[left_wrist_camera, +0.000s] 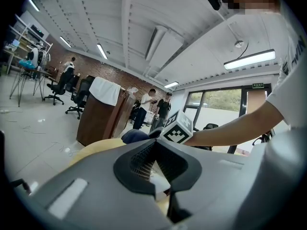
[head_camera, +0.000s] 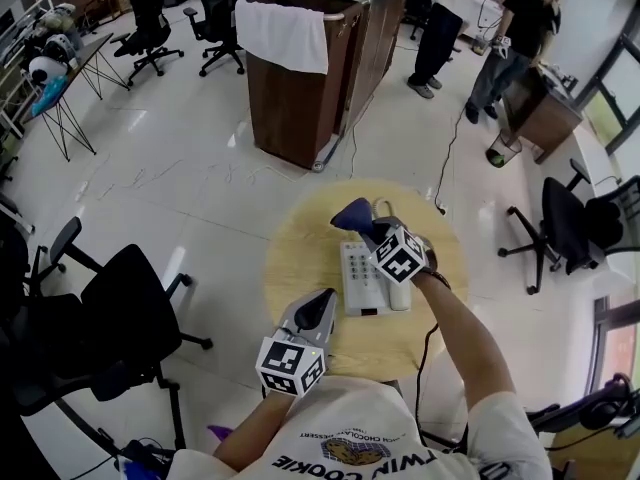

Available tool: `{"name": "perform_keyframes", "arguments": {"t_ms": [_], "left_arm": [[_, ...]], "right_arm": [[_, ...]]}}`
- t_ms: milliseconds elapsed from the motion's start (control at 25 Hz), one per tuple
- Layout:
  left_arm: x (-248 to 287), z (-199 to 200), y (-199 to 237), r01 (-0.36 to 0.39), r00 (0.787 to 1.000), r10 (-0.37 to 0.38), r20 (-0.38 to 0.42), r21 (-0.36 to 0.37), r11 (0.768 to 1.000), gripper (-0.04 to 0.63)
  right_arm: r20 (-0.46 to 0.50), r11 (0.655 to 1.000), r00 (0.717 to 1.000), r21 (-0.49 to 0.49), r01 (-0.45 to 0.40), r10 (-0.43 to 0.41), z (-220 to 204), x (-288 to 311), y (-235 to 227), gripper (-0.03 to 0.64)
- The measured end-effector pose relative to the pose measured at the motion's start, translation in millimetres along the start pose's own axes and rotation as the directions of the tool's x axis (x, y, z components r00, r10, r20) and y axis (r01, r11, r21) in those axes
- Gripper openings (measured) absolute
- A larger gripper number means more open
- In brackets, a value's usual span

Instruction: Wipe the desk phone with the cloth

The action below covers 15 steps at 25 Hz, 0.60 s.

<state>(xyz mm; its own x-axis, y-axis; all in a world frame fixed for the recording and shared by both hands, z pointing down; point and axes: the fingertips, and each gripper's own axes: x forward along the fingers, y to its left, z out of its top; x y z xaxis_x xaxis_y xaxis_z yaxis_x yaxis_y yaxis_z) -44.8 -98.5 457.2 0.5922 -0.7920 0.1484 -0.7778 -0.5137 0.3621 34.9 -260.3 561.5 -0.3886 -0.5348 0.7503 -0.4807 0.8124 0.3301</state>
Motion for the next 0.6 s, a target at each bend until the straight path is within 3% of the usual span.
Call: {"name": "perform_keyframes", "arguments": {"t_ms": [320, 600], "left_arm": [[0.8, -1.4, 17.4, -0.041, 0.999, 0.041, -0.010, -0.023, 0.999, -0.008], [-3.1, -2.5, 27.0, -0.061, 0.998, 0.061, -0.010, -0.025, 0.998, -0.008]], "right_arm": [[-0.114, 0.998, 0.993, -0.045, -0.045, 0.040, -25.4, 37.0, 8.8, 0.064], [-0.126, 0.995, 0.990, -0.063, -0.079, 0.071, -26.8, 41.3, 25.8, 0.064]]}}
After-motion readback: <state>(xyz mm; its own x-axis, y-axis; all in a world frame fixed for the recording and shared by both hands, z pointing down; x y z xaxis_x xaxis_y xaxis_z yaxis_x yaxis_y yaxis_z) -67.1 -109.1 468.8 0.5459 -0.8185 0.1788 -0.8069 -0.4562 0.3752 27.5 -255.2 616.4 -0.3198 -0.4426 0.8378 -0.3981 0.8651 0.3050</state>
